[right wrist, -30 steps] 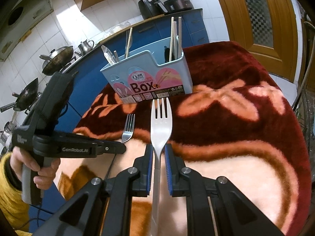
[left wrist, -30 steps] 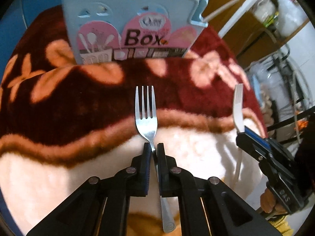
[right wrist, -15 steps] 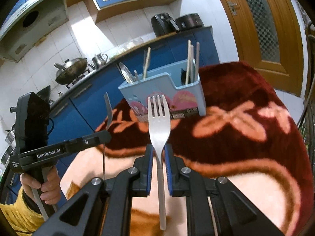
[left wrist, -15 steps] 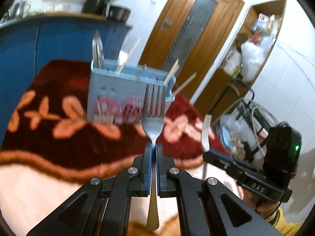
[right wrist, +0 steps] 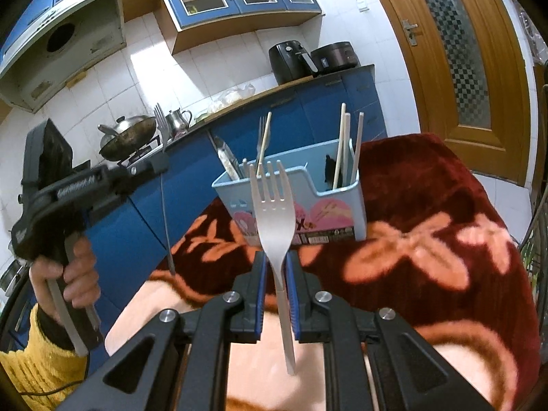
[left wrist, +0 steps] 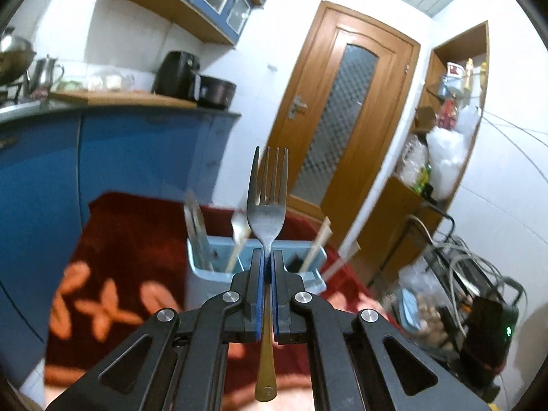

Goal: Organize utensils
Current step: 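Carry the silver fork upright over the blue holder, lower it in, open left tool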

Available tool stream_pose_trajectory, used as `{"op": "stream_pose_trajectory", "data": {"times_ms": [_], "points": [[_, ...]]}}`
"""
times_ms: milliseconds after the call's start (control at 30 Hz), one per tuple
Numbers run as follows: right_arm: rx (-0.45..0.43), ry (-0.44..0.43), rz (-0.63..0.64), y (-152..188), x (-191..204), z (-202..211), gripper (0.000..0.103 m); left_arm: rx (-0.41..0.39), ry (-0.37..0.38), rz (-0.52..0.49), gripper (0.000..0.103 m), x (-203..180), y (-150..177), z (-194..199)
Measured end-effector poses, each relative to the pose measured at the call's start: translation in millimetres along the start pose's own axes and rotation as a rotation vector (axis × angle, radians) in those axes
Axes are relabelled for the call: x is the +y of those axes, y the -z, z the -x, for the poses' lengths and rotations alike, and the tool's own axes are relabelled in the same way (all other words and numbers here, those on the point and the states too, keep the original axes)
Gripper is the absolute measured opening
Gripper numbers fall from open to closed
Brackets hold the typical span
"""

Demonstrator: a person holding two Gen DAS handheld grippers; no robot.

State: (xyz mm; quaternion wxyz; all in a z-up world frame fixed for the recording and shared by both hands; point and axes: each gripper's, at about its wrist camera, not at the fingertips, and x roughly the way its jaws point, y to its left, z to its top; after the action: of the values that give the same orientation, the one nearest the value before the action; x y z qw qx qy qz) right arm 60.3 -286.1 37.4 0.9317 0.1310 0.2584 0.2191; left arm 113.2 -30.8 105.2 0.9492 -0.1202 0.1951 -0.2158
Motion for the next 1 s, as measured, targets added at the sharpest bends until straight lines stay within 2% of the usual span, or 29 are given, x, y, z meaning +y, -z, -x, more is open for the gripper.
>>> {"op": "stream_pose_trajectory", "data": {"times_ms": [233,433,833,1000], "points": [[-0.06,0.008,-0.003,-21,-5,-4,0.011,-0.077,-0.075,0.02,0.003,11,-40,-30],[-0.066,0.019,0.008,-27,-11,-12,0.01,-0.134,-0.107,0.028,0.003,16,-55,-55],[-0.008,0.03,-0.028,-18,-29,-33,0.01,-0.248,-0.171,-0.05,0.003,23,-19,-77],[-0.002,0.024,-0.019,-17,-26,-34,0.01,-0.213,-0.173,-0.059,0.003,27,-5,-86]]}}
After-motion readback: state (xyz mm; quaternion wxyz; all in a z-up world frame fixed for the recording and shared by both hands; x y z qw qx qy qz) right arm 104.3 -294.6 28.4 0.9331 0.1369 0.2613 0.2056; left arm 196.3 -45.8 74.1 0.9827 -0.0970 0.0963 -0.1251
